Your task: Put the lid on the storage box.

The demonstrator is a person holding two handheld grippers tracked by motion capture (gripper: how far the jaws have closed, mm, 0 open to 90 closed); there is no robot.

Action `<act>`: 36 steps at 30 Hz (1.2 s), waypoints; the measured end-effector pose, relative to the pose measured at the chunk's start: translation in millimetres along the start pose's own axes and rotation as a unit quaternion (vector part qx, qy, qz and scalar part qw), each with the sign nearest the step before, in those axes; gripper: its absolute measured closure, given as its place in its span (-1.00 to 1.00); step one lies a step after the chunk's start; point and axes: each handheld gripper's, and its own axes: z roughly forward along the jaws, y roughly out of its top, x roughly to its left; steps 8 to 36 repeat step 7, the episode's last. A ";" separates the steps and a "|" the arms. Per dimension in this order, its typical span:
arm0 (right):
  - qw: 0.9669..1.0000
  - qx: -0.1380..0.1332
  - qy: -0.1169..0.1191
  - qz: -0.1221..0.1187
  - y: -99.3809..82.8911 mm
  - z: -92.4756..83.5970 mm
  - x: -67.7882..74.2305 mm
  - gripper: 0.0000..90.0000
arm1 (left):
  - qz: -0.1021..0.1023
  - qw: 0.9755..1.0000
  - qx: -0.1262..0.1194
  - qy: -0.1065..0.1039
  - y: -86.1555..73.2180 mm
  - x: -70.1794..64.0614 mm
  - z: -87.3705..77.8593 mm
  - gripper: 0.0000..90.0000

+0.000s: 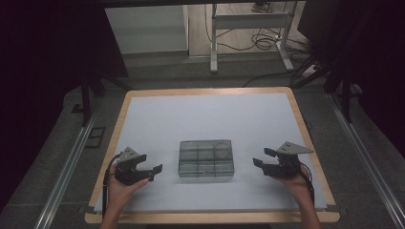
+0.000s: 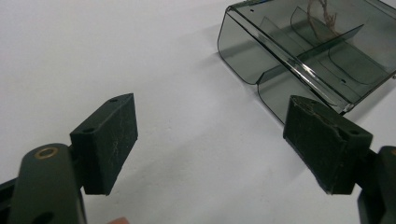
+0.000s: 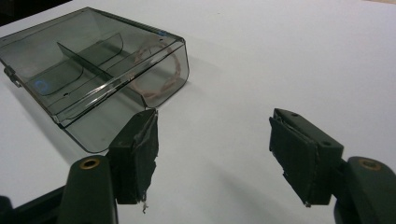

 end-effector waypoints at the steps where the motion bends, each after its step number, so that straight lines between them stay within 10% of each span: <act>1: 1.000 0.000 0.001 0.000 0.0 0.1 0.2 -0.29 | 0.000 1.000 -0.001 0.000 0.0 0.0 -0.1 -0.60; 36: 1.000 0.000 0.001 -0.002 0.4 0.0 0.5 -0.29 | -0.002 1.000 -0.003 0.000 0.9 0.7 -1.5 -0.60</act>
